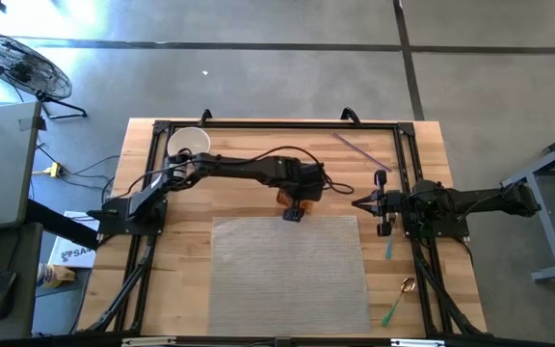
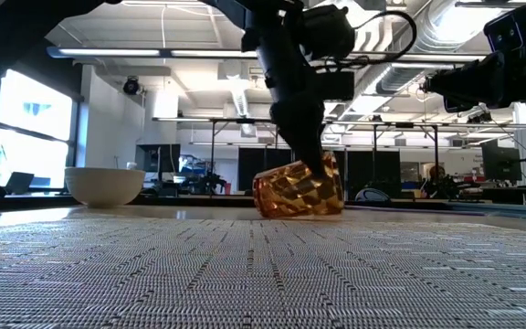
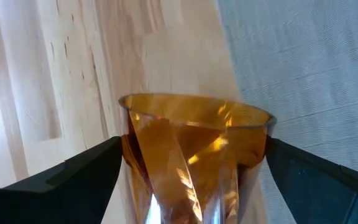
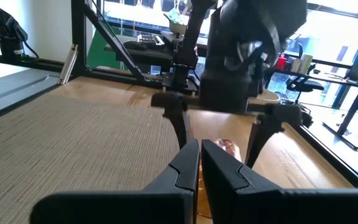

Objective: Pick & Place Utensil
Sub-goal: Put the brown cup on the gray mat

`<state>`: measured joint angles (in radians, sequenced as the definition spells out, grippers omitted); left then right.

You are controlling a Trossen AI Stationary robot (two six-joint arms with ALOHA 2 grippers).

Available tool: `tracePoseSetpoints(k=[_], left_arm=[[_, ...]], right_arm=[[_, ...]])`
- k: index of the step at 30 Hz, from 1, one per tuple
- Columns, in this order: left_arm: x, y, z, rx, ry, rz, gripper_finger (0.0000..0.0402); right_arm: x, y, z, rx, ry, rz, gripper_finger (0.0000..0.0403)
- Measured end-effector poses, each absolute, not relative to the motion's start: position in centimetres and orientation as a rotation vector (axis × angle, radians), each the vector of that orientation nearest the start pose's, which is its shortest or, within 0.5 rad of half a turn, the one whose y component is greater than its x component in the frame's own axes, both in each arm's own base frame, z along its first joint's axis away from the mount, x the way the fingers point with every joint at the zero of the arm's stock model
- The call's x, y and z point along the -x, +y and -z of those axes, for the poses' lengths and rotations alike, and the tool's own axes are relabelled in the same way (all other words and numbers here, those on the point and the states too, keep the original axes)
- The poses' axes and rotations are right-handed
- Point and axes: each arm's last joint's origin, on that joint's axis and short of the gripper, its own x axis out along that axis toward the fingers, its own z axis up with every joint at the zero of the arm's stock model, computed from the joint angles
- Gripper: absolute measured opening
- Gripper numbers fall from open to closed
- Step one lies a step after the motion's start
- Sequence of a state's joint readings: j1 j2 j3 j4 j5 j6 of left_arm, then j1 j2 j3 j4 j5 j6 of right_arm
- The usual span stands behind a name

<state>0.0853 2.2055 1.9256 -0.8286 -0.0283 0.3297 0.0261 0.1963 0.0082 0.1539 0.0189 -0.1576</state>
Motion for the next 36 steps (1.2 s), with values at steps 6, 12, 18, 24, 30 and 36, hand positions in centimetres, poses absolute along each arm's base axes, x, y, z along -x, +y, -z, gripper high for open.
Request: tracePoseSetpoints(k=[6, 12, 18, 24, 30, 36], left_arm=[[-46.4, 4.0, -22.3, -0.249, 1.175, 0.106, 0.0385], [-45.9, 4.0, -22.2, -0.261, 1.220, 0.120, 0.0385], [-45.6, 4.2, -22.1, -0.329, 1.262, 0.089, 0.0385], [-44.9, 4.1, -21.9, -0.404, 1.342, 0.160, 0.0385], [-44.7, 4.2, -21.5, -0.469, 1.378, 0.167, 0.0385], [-44.6, 4.2, -21.4, -0.504, 1.380, 0.212, 0.0385]], right_arm=[[-11.0, 0.2, -16.5, 0.158, 0.033, -0.010, 0.0012], [-11.0, 0.2, -16.5, 0.158, 0.034, -0.010, 0.0012], [-11.0, 0.2, -16.5, 0.158, 0.034, -0.010, 0.0012], [-11.0, 0.2, -16.5, 0.158, 0.034, -0.010, 0.0012], [-11.0, 0.2, -16.5, 0.158, 0.033, -0.010, 0.0012], [-11.0, 0.2, -16.5, 0.158, 0.033, -0.010, 0.0012]])
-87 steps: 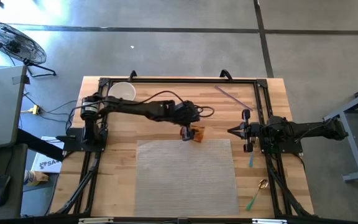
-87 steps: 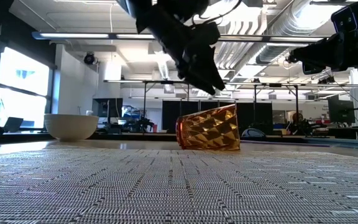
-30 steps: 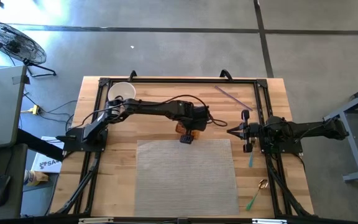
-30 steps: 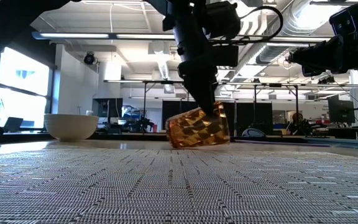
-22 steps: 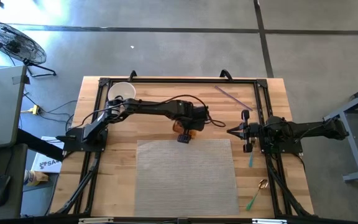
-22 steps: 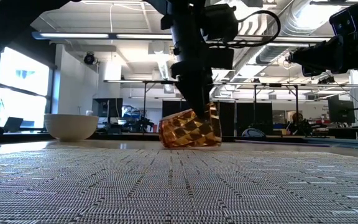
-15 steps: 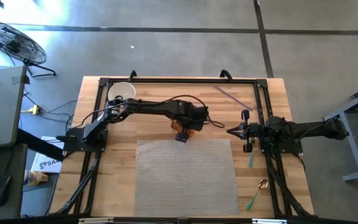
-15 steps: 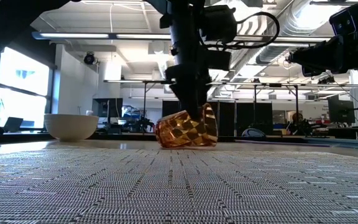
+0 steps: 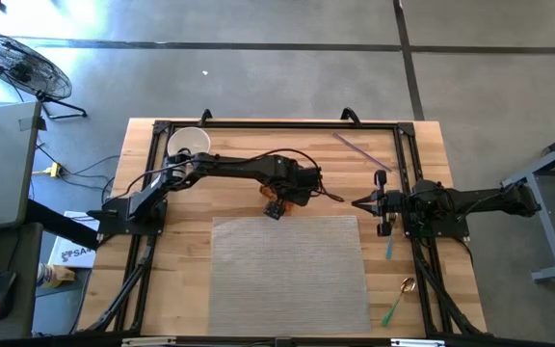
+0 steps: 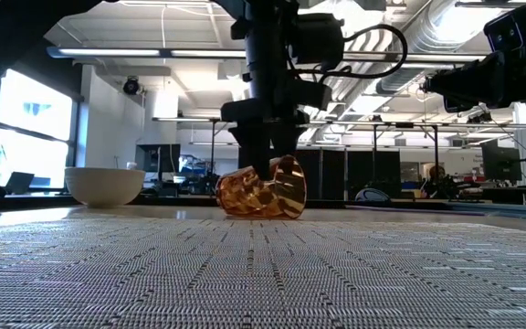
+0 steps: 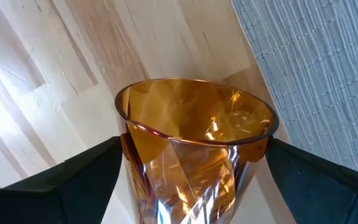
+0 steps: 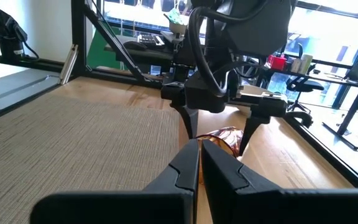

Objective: Pick & Place Utensil
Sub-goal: Put the brown cup on the gray mat

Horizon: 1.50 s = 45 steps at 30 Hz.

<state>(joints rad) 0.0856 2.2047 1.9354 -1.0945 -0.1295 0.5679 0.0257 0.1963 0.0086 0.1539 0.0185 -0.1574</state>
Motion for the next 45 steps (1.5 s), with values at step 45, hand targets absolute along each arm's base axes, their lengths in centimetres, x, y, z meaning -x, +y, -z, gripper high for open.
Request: tracePoseSetpoints(k=[45], left_arm=[[-43.8, 2.9, -23.9, -0.363, 1.338, 0.094, 0.0339]], right_arm=[[-11.0, 0.2, -16.5, 0.158, 0.033, -0.010, 0.0012]])
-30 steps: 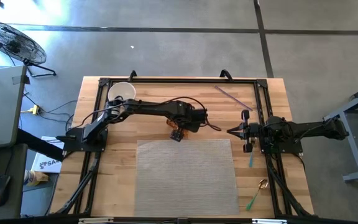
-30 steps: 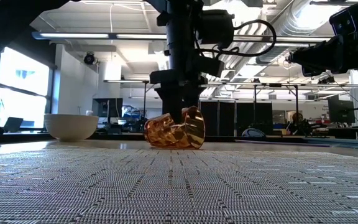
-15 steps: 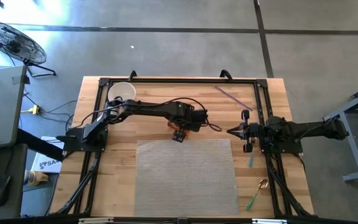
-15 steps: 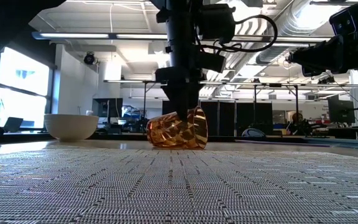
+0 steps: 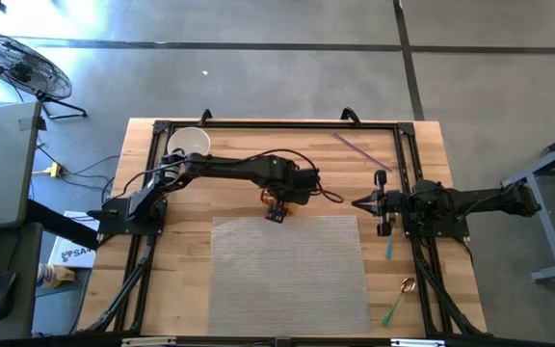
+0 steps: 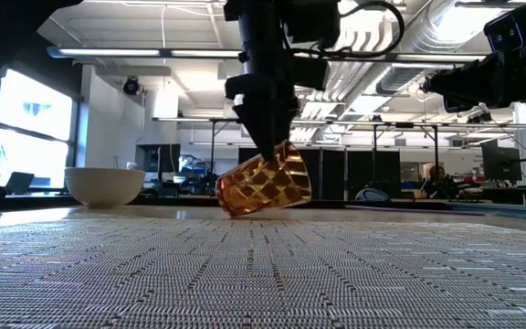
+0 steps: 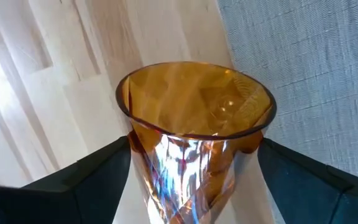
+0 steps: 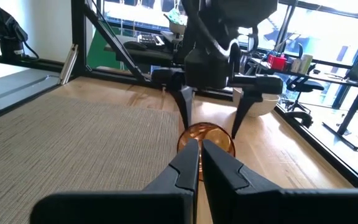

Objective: Pick & Place Utensil
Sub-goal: Put the brown cup on the gray mat, then put the brown cup in the top right corner of the gray mat

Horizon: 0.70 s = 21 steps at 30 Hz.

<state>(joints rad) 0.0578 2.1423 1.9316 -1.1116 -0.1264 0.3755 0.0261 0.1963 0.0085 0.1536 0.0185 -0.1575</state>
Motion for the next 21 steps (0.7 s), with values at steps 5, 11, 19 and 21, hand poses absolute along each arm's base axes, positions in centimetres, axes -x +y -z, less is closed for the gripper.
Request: tracePoseSetpoints(k=[5, 11, 19, 21], left_arm=[[-43.8, 2.8, -24.2, -0.311, 1.311, 0.131, 0.0339], [-43.8, 2.8, -24.2, -0.321, 1.316, 0.121, 0.0339], [-42.4, 3.1, -26.2, -0.323, 1.331, 0.110, 0.0339], [-42.4, 3.7, -26.0, -0.291, 1.329, 0.126, 0.0339]], right_arm=[[-11.0, 0.2, -16.5, 0.158, 0.033, -0.010, 0.0012], [-11.0, 0.2, -16.5, 0.158, 0.034, -0.010, 0.0012], [-11.0, 0.2, -16.5, 0.158, 0.034, -0.010, 0.0012], [-11.0, 0.2, -16.5, 0.158, 0.034, -0.010, 0.0012]])
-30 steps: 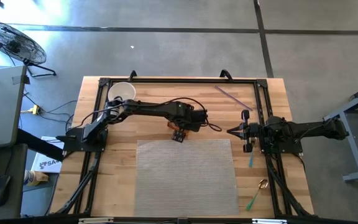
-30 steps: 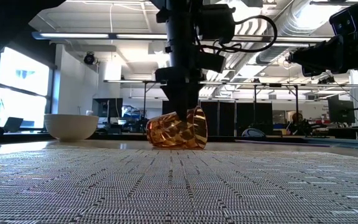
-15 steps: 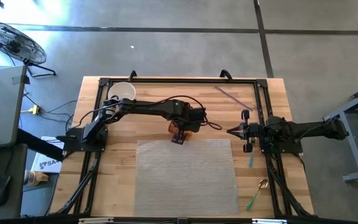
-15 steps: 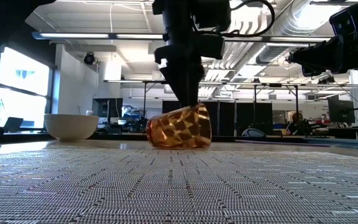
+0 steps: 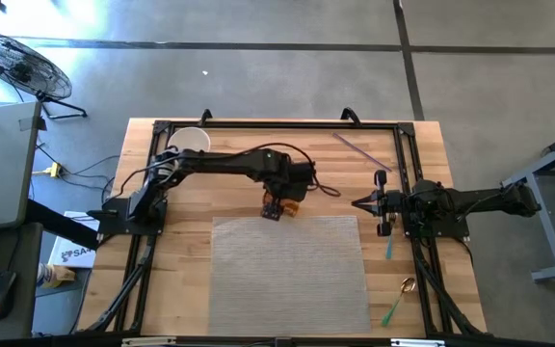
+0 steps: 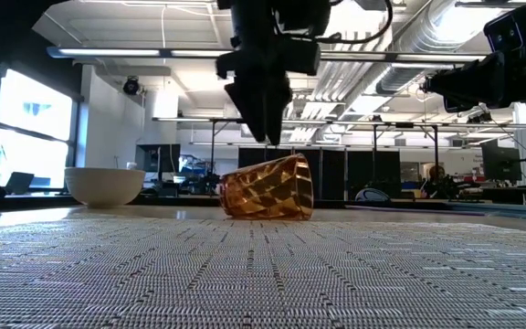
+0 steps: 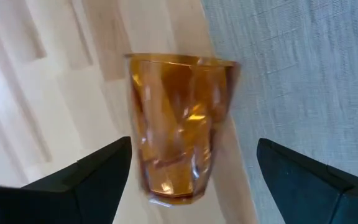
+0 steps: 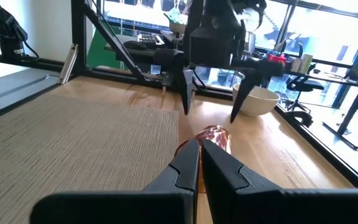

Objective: Pick & Place Utensil
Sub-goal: Put the brown cup in the top right corner of the gray mat

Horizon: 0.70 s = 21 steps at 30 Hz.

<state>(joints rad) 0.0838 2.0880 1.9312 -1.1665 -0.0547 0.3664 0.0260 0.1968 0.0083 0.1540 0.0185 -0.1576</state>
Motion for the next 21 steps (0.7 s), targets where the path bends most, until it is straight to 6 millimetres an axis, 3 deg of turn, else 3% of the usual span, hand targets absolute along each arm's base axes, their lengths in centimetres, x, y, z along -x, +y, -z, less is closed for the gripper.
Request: tracePoseSetpoints(k=[7, 21], left_arm=[[-41.9, 6.5, -23.2, -0.221, 1.350, 0.159, 0.0340], [-42.0, 6.0, -20.0, -0.141, 1.295, 0.187, 0.0346]], right_arm=[[-11.0, 0.2, -16.5, 0.158, 0.033, -0.010, 0.0012], [-11.0, 0.2, -16.5, 0.158, 0.033, -0.010, 0.0012]])
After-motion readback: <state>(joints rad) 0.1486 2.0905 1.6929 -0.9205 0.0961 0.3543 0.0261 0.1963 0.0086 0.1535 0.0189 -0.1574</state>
